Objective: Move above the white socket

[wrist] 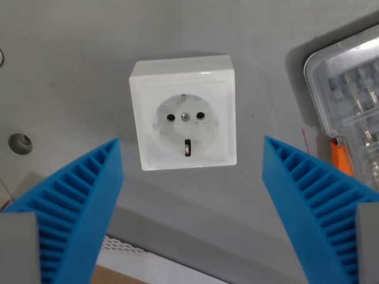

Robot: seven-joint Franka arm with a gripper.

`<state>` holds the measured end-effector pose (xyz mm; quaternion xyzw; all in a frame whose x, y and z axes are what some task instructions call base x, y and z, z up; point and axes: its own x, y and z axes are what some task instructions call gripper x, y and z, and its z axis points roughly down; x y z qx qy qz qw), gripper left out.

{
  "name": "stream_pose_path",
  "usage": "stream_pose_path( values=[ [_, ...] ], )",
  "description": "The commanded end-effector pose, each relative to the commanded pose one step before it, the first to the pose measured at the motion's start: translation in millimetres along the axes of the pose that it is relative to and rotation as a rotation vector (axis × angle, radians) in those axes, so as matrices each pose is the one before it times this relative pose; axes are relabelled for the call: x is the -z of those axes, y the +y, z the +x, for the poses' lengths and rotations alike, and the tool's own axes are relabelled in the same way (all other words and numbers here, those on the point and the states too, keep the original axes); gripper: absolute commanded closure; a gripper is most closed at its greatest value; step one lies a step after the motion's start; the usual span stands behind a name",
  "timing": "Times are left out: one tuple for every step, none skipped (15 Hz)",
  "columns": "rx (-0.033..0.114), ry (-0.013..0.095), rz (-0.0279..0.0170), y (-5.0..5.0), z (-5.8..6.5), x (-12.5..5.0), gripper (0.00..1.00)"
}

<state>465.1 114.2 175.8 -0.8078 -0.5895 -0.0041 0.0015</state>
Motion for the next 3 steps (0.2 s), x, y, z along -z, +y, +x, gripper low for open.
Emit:
stream_pose_path(
  values=[
    [0.0782,0.1284,-0.03376,-4.14,-0.29,-3.10,0.00],
    [-0.0057,-0.0019,0.00028,0.04,0.19,-0.31,0.00],
    [-0.0042,-0.0009,0.00056,0.03,0.16,-0.27,0.00]
  ],
)
